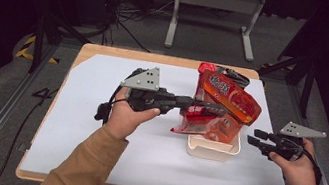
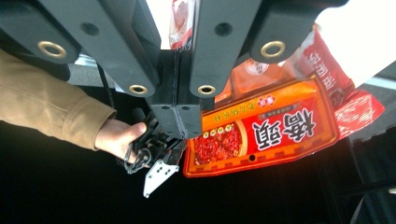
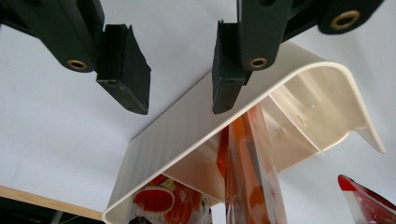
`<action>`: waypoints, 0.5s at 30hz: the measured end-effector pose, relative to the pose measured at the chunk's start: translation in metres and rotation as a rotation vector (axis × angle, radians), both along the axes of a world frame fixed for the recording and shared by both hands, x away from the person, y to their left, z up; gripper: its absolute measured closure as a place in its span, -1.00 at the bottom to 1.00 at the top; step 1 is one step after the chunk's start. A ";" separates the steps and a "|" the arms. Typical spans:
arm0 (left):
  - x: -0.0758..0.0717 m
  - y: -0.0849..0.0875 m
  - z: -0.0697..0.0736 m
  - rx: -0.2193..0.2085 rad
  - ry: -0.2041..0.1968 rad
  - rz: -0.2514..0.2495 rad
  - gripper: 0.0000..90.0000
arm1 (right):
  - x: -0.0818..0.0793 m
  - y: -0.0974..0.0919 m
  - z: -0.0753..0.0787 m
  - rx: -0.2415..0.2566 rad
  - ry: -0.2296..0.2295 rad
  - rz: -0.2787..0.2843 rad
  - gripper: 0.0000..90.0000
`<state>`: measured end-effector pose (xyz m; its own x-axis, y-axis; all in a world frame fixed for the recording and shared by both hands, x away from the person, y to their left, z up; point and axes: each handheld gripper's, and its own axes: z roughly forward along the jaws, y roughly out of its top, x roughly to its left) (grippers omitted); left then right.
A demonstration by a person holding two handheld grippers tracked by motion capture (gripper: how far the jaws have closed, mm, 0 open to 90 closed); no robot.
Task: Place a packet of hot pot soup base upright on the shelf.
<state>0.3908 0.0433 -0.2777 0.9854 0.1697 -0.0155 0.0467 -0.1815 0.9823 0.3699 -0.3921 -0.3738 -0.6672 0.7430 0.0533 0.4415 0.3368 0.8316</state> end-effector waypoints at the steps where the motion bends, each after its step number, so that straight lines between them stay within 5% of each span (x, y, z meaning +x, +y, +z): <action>1: 0.000 -0.002 0.000 -0.002 0.004 -0.004 1.00 | 0.000 -0.001 -0.001 0.000 0.000 -0.001 0.27; 15: 0.002 -0.026 -0.005 -0.021 -0.009 -0.028 1.00 | 0.003 -0.002 -0.005 -0.012 -0.002 -0.014 0.25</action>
<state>0.3928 0.0175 -0.2831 0.9898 0.1422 -0.0100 0.0333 -0.1620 0.9862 0.3729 -0.3940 -0.3793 -0.6566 0.7530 0.0431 0.4449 0.3406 0.8283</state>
